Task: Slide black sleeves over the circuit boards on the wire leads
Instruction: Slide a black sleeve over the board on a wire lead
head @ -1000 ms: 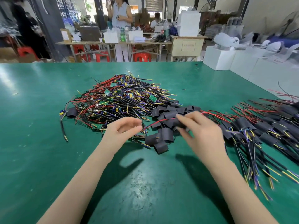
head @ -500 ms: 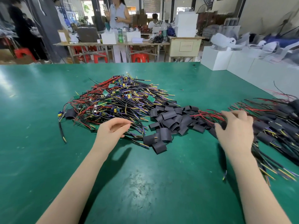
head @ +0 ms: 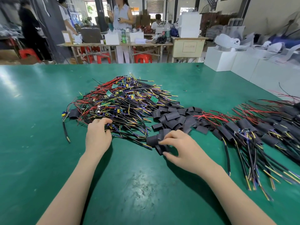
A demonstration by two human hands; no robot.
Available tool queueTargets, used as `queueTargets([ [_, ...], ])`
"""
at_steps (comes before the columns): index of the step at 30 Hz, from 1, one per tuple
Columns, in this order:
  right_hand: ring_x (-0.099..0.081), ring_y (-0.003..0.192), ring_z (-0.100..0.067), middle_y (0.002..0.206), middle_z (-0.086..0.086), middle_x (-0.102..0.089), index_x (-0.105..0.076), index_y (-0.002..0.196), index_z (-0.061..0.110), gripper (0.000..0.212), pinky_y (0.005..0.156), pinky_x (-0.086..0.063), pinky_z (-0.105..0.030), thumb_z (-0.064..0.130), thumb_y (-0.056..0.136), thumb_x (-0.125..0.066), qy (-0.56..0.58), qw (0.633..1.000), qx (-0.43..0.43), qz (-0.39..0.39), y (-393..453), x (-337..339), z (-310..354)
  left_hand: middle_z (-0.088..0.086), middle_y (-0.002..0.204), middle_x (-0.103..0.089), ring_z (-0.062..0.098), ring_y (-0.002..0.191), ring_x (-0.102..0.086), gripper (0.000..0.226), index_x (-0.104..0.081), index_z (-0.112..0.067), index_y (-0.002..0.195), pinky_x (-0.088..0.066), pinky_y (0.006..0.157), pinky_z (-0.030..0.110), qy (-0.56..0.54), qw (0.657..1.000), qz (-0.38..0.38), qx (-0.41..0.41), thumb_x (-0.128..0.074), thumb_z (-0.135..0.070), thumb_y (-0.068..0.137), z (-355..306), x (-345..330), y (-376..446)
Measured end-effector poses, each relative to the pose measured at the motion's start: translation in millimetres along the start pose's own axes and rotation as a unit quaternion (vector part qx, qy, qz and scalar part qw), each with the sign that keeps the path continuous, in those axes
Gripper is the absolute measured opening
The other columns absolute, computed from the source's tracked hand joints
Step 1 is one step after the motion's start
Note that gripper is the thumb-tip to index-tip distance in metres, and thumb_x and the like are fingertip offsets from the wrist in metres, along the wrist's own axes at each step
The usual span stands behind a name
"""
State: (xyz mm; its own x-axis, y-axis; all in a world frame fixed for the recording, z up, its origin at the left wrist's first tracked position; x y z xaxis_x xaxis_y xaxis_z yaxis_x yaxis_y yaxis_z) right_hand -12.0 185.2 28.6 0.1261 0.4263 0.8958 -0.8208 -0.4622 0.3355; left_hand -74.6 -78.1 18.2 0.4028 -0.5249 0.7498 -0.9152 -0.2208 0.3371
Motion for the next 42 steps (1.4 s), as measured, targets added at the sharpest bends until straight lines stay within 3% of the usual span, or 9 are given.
queueTargets([
  [4,-0.052,0.097,-0.018,0.099,0.005,-0.062,-0.07,0.108,0.022,0.026,0.087,-0.042,-0.033,0.026,0.082,-0.066,-0.001,1.0,-0.01,0.015,-1.0,1.3,-4.5,0.013,0.122,-0.055,0.033,0.115,-0.051,0.036,-0.062,-0.009,0.118,-0.045,0.09,0.042,0.005,1.0,0.017,-0.009,-0.055,0.005,0.085,1.8,-0.8,2.5],
  [7,-0.051,0.092,-0.017,0.095,0.007,-0.062,-0.072,0.104,0.022,0.026,0.083,-0.043,-0.033,0.036,0.082,-0.068,-0.005,1.0,-0.008,0.012,-2.1,3.9,-5.1,0.016,0.126,-0.05,0.033,0.12,-0.04,0.042,-0.056,-0.008,0.126,-0.039,0.089,0.042,0.024,0.999,-0.013,-0.033,-0.054,0.004,0.085,-2.9,2.3,2.0],
  [10,-0.051,0.09,-0.014,0.093,0.01,-0.063,-0.073,0.105,0.023,0.03,0.082,-0.043,-0.03,0.043,0.084,-0.066,0.016,1.0,-0.008,0.01,-2.8,5.3,-3.3,0.013,0.135,-0.052,0.033,0.126,-0.038,0.039,-0.055,-0.008,0.132,-0.037,0.099,0.044,0.064,0.993,-0.005,-0.095,-0.051,-0.004,0.093,-9.8,-1.3,2.1],
  [18,-0.053,0.09,-0.01,0.094,0.01,-0.061,-0.071,0.11,0.026,0.035,0.081,-0.046,-0.029,0.046,0.082,-0.069,0.018,0.999,-0.006,0.034,-2.7,3.4,-6.7,0.006,0.098,-0.067,0.03,0.1,-0.049,0.011,-0.069,-0.009,0.093,-0.043,0.079,0.04,0.089,0.99,-0.032,-0.106,-0.072,-0.007,0.083,-9.0,7.0,2.4],
  [26,-0.052,0.092,-0.009,0.095,0.01,-0.059,-0.07,0.113,0.026,0.042,0.082,-0.046,-0.031,0.049,0.078,-0.072,0.03,0.998,-0.008,0.046,-2.3,2.1,-7.5,0.005,0.104,-0.068,0.032,0.113,-0.047,0.018,-0.068,-0.011,0.104,-0.044,0.085,0.042,0.108,0.987,-0.014,-0.117,-0.07,-0.011,0.086,-11.3,5.8,0.9],
  [30,-0.053,0.089,-0.009,0.095,0.009,-0.059,-0.071,0.111,0.024,0.04,0.081,-0.047,-0.033,0.047,0.079,-0.072,0.028,0.999,-0.009,0.044,-2.0,2.0,-6.5,0.008,0.089,-0.068,0.027,0.096,-0.045,0.004,-0.068,-0.007,0.088,-0.041,0.081,0.037,0.05,0.992,-0.03,-0.111,-0.065,-0.004,0.088,-10.4,8.0,3.8],
  [33,-0.054,0.085,-0.01,0.093,0.008,-0.06,-0.071,0.109,0.024,0.038,0.078,-0.048,-0.033,0.047,0.079,-0.071,0.026,0.999,-0.011,0.039,-1.4,2.7,-5.4,0.01,0.092,-0.069,0.027,0.1,-0.044,0.015,-0.071,-0.005,0.093,-0.034,0.08,0.03,0.032,0.994,-0.035,-0.093,-0.06,0.003,0.088,-7.1,10.2,5.8],
  [36,-0.054,0.08,-0.009,0.091,0.008,-0.059,-0.072,0.107,0.025,0.036,0.075,-0.048,-0.032,0.047,0.079,-0.072,0.026,0.999,-0.015,0.036,-1.2,3.4,-4.9,0.009,0.105,-0.067,0.031,0.114,-0.042,0.03,-0.07,-0.005,0.104,-0.039,0.088,0.039,0.062,0.993,-0.003,-0.101,-0.055,0.011,0.084,-5.4,5.7,4.4],
  [42,-0.054,0.073,-0.009,0.087,0.009,-0.059,-0.073,0.103,0.025,0.034,0.071,-0.049,-0.03,0.047,0.077,-0.073,0.028,0.999,-0.022,0.035,-1.4,5.0,-6.4,0.008,0.093,-0.069,0.03,0.093,-0.053,0.014,-0.072,-0.008,0.092,-0.041,0.076,0.036,0.038,0.991,-0.071,-0.11,-0.068,0.002,0.083,1.6,17.3,9.3],
])
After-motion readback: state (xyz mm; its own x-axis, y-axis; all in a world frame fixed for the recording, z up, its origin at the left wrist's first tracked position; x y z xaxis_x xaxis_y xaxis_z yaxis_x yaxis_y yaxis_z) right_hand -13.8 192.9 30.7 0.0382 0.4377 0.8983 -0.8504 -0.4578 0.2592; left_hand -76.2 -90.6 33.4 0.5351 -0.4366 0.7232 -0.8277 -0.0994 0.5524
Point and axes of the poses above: each hand's wrist, its own y-axis towards the middle knuckle, its own x-axis out of the back of the hand, z = x × y, the point moved 6 cm from there along y, towards the middle knuckle
